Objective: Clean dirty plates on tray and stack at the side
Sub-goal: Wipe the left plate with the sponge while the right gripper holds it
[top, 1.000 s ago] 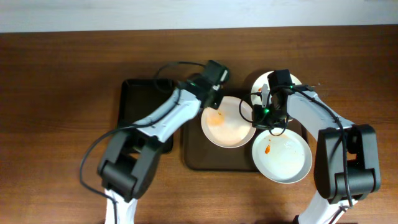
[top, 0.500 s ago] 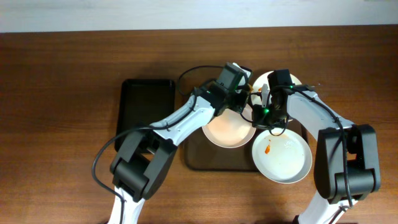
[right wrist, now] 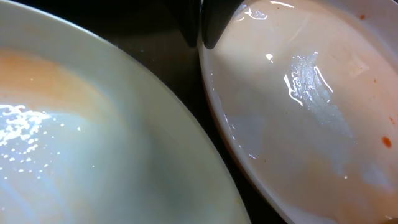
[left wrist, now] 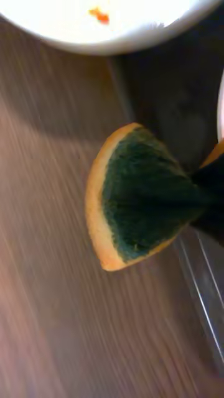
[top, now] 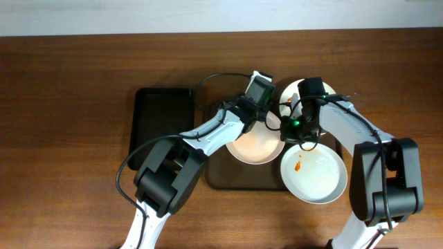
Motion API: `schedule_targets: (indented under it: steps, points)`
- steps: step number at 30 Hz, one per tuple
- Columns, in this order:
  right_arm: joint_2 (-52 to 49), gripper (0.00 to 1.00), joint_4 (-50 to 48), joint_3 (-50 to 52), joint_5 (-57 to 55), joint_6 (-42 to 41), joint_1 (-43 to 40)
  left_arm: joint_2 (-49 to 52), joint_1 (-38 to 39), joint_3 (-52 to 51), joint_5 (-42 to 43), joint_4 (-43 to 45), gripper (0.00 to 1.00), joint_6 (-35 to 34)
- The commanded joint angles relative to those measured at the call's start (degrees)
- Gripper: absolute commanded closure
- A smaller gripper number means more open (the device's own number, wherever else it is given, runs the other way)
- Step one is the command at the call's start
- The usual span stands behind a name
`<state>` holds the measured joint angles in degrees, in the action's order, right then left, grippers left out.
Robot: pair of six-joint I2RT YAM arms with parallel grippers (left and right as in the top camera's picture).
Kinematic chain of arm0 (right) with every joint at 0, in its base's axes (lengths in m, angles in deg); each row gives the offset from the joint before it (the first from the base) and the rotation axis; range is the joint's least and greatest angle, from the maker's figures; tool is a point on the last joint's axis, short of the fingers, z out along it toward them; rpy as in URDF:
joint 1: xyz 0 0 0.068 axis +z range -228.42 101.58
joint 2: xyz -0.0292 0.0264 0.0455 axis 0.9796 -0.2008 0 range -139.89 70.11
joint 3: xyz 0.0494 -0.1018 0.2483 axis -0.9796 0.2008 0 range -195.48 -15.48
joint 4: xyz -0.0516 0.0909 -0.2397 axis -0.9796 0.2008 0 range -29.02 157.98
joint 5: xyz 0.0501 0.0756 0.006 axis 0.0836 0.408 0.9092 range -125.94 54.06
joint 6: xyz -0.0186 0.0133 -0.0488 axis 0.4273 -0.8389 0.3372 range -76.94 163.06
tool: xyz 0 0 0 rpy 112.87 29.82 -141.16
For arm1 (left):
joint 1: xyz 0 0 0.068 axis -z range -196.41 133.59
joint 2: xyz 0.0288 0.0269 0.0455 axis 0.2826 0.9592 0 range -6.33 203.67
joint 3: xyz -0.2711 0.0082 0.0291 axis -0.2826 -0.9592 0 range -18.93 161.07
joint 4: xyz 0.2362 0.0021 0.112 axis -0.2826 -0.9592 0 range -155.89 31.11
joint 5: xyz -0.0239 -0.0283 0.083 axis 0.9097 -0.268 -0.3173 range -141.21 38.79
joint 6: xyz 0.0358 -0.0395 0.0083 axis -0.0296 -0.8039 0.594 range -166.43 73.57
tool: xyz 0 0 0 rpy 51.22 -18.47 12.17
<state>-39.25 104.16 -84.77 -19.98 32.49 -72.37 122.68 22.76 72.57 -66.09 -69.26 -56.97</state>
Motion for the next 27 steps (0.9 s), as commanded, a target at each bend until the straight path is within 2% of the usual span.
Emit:
schedule_targets:
  steps: [1,5,9,11,12,16,21,27]
  points:
    - [0.13,0.96,0.28,0.09,0.15,0.48,0.31,-2.14,-1.77,0.5,-8.72,-4.74,1.0,-0.09]
    - [0.13,0.96,0.33,0.09,0.15,0.48,0.31,-9.73,-1.46,0.5,-4.68,-13.94,1.0,-0.13]
    - [0.13,0.96,0.35,0.09,0.15,0.48,0.31,-17.62,-2.01,0.5,13.73,-27.98,1.0,-1.25]
    - [0.13,0.96,0.37,0.09,0.17,0.48,0.31,-16.52,-1.81,0.37,19.96,-32.33,1.0,-1.22]
    - [0.13,0.96,0.39,0.09,0.17,0.48,0.31,-15.47,-1.6,0.37,20.5,-33.66,1.0,-1.22]
    - [0.13,0.96,0.28,0.09,0.15,0.48,0.31,-8.98,-1.33,0.37,24.59,-32.61,1.0,-1.25]
    - [0.13,0.96,0.31,0.09,0.17,0.46,0.31,-5.07,-1.31,0.37,27.23,-31.17,1.0,-1.11]
    - [0.13,0.96,0.33,0.09,0.17,0.46,0.31,-0.42,-0.44,0.37,14.58,-30.29,1.0,-1.25]
